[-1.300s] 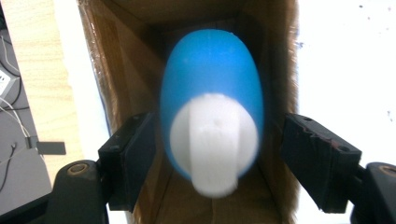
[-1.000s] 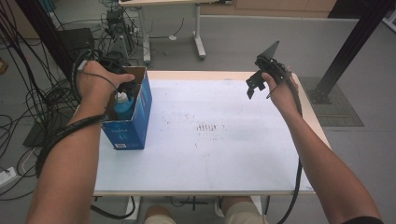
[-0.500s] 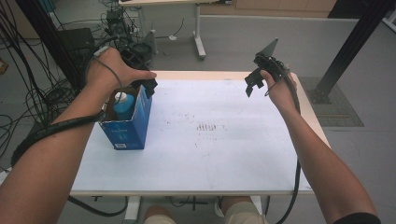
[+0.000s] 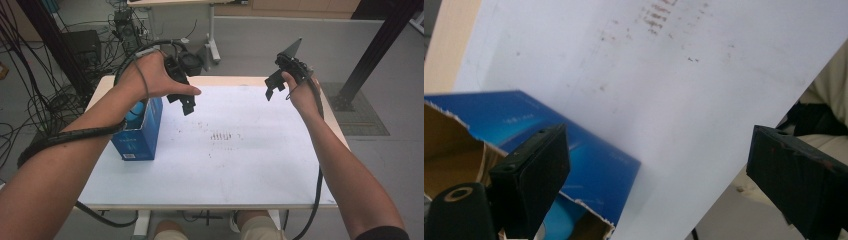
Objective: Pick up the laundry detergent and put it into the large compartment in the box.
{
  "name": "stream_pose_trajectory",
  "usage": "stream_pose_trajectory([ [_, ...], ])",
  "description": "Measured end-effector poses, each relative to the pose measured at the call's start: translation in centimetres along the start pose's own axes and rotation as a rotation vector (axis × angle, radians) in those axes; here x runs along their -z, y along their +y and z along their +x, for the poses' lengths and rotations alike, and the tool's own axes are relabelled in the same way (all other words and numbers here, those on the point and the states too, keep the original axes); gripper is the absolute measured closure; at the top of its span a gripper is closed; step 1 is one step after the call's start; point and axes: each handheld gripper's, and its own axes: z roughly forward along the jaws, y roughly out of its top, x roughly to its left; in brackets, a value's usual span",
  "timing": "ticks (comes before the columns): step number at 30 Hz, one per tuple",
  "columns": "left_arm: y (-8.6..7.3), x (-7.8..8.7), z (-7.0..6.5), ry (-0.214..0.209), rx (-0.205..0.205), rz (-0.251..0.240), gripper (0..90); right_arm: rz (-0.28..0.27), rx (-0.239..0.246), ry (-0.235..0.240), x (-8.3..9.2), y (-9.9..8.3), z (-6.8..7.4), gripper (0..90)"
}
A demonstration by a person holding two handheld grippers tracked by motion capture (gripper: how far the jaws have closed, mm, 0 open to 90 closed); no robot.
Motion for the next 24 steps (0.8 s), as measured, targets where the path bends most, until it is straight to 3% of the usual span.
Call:
stream_pose_trajectory([
  [2, 0.3, 0.2, -0.5, -0.014, -0.053, -0.014, 11.0, 0.000, -0.004, 0.002, 0.0, 0.0, -0.1, 4.6],
  [7, 0.9, 0.8, -2.4, 0.002, -0.197, -0.047, 10.9, -0.002, -0.006, 0.004, 0.2, -0.1, -0.4, 4.6],
  [8, 1.0, 0.9, -2.5, 0.001, -0.211, -0.045, 10.8, -0.002, -0.008, 0.004, 0.2, -0.1, -0.5, 4.6],
  [15, 1.7, 0.8, -3.2, -0.017, -0.254, -0.045, 10.8, -0.001, -0.007, 0.001, 0.2, -0.1, -0.4, 4.6],
  [24, 2.0, 0.8, -3.5, -0.028, -0.278, -0.062, 10.8, -0.003, -0.009, -0.002, 0.3, -0.3, -0.5, 4.6],
])
